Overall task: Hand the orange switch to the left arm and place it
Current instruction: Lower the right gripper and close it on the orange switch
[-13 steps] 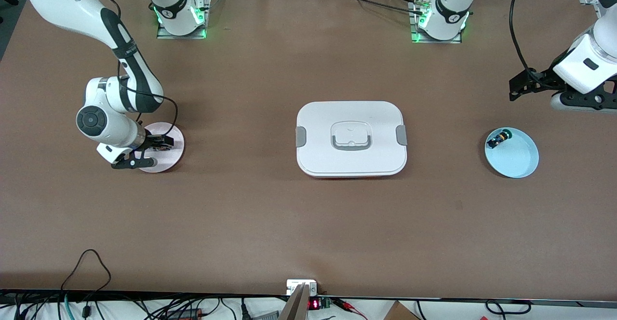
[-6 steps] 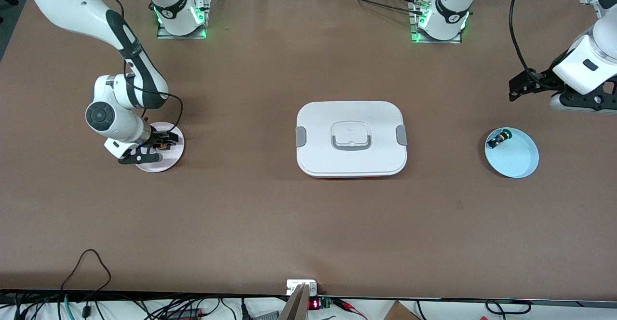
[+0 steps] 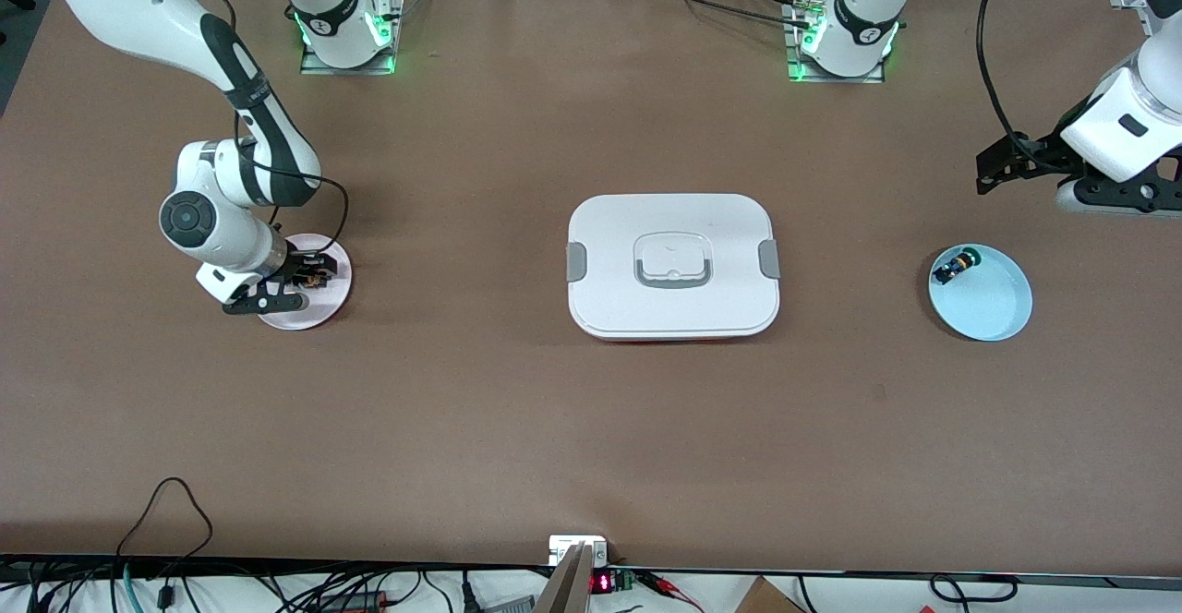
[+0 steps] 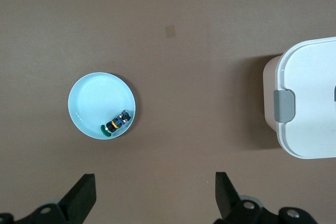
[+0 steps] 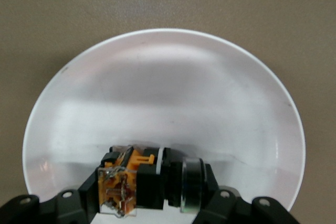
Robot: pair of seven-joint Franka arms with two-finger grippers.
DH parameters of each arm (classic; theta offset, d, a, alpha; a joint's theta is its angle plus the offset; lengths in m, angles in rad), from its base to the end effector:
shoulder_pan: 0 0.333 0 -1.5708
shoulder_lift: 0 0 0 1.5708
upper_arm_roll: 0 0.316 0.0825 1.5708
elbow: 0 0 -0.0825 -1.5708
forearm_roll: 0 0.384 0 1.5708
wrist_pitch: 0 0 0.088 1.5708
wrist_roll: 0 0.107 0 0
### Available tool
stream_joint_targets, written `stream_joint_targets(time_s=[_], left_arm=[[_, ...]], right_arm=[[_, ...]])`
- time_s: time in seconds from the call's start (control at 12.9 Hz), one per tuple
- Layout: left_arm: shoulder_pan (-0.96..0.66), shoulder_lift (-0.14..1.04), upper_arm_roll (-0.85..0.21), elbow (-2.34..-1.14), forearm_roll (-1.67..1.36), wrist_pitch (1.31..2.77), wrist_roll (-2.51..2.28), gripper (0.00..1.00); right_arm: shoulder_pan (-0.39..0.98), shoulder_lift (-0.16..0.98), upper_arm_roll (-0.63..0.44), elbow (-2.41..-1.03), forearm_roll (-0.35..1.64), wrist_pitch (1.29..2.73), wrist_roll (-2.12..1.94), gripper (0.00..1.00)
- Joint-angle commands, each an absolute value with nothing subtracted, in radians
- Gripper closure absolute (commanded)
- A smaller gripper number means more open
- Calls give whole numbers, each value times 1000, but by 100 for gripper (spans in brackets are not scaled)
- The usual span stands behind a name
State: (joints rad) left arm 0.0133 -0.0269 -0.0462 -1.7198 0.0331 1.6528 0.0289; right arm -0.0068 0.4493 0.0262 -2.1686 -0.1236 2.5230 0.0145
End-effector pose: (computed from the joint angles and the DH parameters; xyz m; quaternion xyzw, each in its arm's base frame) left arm 0.5486 -0.0151 0.5758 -0.9991 0.0325 0.0200 0.0171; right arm 0.5523 0.0123 0.1757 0.9971 0.0534 -0.0465 0.0284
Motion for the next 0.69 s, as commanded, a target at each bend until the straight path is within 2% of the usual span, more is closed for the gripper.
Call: stream_joint_targets(time_s=[0.0, 0.31, 0.62], left_arm=[[17, -11, -44, -1690, 23, 1637, 41, 0], [15, -11, -44, -1689, 23, 1635, 41, 0], [17, -11, -44, -1690, 23, 1635, 41, 0]], right_arm=[[-8, 414, 52, -2171, -124, 2528, 3, 77], [-9, 353, 104, -2155, -123, 2473, 3, 80], [-6, 293, 146, -2051, -16, 2272, -2, 80]])
